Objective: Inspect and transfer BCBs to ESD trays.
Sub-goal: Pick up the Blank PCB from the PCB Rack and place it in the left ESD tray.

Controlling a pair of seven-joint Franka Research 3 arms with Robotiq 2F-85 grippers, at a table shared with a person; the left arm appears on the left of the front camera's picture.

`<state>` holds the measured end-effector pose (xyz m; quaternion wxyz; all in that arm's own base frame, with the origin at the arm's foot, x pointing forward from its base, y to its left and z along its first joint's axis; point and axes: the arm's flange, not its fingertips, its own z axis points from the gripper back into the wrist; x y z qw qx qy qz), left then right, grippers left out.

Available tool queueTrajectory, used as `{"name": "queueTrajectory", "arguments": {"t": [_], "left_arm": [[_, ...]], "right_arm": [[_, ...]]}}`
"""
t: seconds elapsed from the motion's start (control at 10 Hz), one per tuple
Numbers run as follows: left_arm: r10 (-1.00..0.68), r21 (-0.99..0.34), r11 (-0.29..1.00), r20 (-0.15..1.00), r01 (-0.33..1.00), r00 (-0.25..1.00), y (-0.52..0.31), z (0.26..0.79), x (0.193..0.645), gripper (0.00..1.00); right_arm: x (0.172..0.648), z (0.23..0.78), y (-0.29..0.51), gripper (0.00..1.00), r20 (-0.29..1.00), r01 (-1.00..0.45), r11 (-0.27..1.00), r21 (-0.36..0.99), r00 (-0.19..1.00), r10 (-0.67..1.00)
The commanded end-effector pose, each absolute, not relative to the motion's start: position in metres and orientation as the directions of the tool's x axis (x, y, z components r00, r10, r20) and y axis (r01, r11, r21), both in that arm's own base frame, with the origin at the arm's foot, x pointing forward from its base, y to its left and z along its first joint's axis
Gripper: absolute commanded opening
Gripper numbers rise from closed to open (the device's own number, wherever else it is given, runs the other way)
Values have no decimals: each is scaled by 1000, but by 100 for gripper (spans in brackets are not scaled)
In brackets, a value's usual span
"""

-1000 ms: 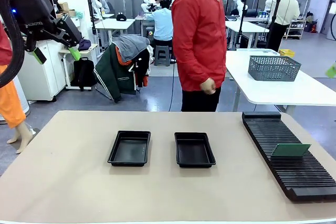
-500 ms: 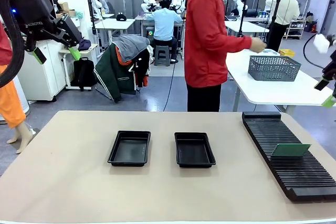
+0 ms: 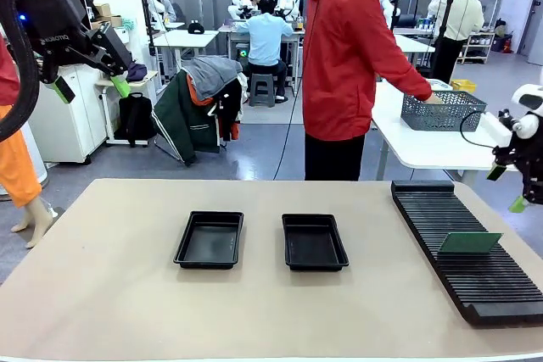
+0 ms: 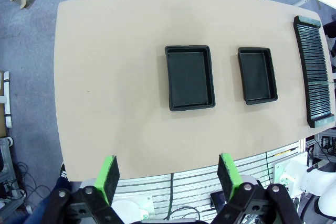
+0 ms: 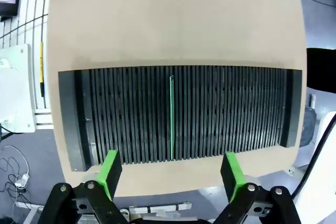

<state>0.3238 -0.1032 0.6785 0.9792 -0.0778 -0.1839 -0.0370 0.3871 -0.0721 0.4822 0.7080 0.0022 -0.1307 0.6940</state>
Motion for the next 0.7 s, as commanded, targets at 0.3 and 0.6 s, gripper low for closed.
{"name": "queueTrajectory", "arguments": {"t": [0.3, 0.6], "left_arm": [[-37, -138, 986, 366, 94, 930, -103, 678, 323, 100], [-37, -138, 986, 366, 94, 930, -103, 678, 323, 100]], "right_arm": [[420, 417, -69, 100, 106, -984, 3, -179, -16, 994], [432, 386, -66, 100, 68, -984, -24, -174, -37, 997]]}}
